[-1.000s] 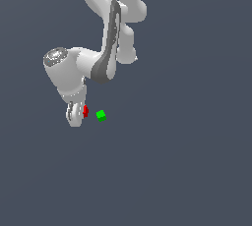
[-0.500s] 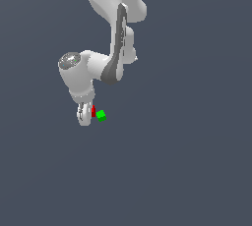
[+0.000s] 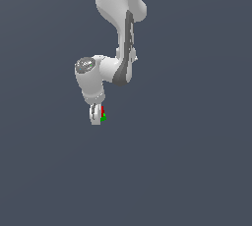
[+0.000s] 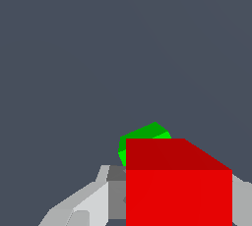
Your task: Stack the red cube on top of the green cube.
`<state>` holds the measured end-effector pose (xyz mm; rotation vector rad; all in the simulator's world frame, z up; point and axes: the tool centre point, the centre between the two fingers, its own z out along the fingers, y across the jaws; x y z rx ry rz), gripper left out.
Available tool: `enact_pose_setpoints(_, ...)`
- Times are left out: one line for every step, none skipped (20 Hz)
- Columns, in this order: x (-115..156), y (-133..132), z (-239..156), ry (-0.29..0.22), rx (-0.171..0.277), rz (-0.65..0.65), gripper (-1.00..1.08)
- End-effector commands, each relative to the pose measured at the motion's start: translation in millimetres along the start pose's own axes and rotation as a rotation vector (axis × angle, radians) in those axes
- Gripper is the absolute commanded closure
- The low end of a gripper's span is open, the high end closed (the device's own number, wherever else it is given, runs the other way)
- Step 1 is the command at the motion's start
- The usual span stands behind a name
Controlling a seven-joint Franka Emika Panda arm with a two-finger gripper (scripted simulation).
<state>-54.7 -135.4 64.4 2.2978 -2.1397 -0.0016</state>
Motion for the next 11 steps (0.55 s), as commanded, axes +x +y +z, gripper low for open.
enact_pose_setpoints(-2.1, 0.8, 1.6, 0.001, 0.002, 0.001, 1.08)
enact_pose_setpoints(-2.1, 0.8, 1.6, 0.001, 0.002, 0.001, -0.92)
enact_pose_setpoints(-2.1, 0.8, 1.6, 0.001, 0.002, 0.001, -0.92)
enact_pose_setpoints(-2.1, 0.8, 1.6, 0.001, 0.002, 0.001, -0.92)
enact_pose_setpoints(-2.1, 0.8, 1.6, 0.001, 0.002, 0.001, -0.92)
enact_pose_setpoints(-2.1, 0.8, 1.6, 0.001, 0.002, 0.001, -0.92)
enact_pose_setpoints(-2.1, 0.8, 1.6, 0.001, 0.002, 0.001, -0.92)
enact_pose_setpoints(-2.1, 0.8, 1.6, 0.001, 0.002, 0.001, -0.92)
enact_pose_setpoints(-2.1, 0.8, 1.6, 0.001, 0.002, 0.001, -0.92)
enact_pose_setpoints(-2.1, 0.8, 1.6, 0.001, 0.002, 0.001, -0.92)
enact_pose_setpoints(-2.1, 0.8, 1.6, 0.001, 0.002, 0.001, -0.92)
